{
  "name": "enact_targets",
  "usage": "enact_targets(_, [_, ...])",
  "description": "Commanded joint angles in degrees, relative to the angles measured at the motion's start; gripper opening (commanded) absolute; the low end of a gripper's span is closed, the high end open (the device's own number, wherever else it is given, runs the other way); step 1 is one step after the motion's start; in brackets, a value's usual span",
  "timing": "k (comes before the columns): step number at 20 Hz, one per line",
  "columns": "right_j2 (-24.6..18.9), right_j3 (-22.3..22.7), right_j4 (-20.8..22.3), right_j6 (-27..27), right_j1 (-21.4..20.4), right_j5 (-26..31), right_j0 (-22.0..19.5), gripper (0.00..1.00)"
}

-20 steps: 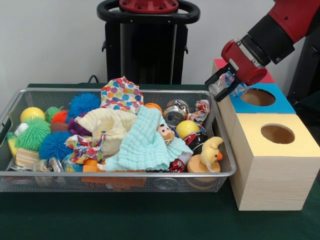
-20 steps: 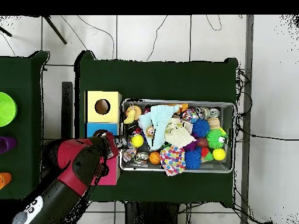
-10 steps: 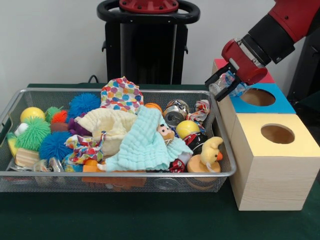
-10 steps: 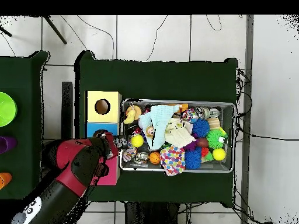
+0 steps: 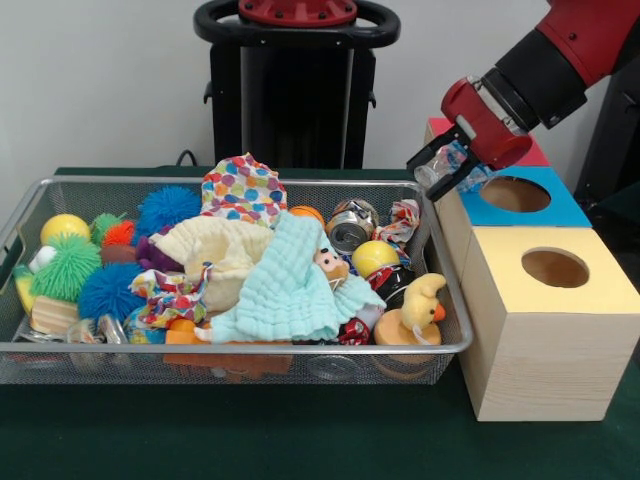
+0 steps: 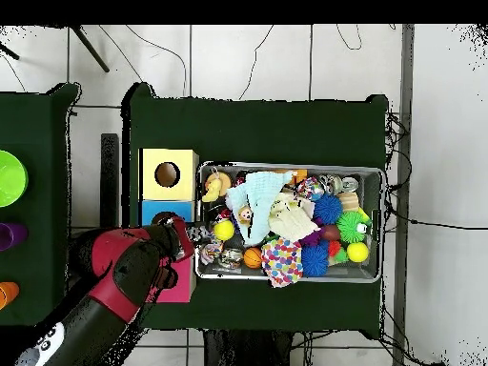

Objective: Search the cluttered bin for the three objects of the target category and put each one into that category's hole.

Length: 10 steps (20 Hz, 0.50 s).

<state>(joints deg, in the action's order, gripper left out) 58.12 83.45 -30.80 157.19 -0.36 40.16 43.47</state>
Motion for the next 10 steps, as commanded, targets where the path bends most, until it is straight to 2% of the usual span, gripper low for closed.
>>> enact_targets(1, [-4.5, -2.7, -3.4, 18.2, 3.0, 2.8, -0.7, 0.00])
enact_targets(10, [-4.4, -2.8, -3.4, 18.2, 2.9, 3.3, -0.7, 0.00])
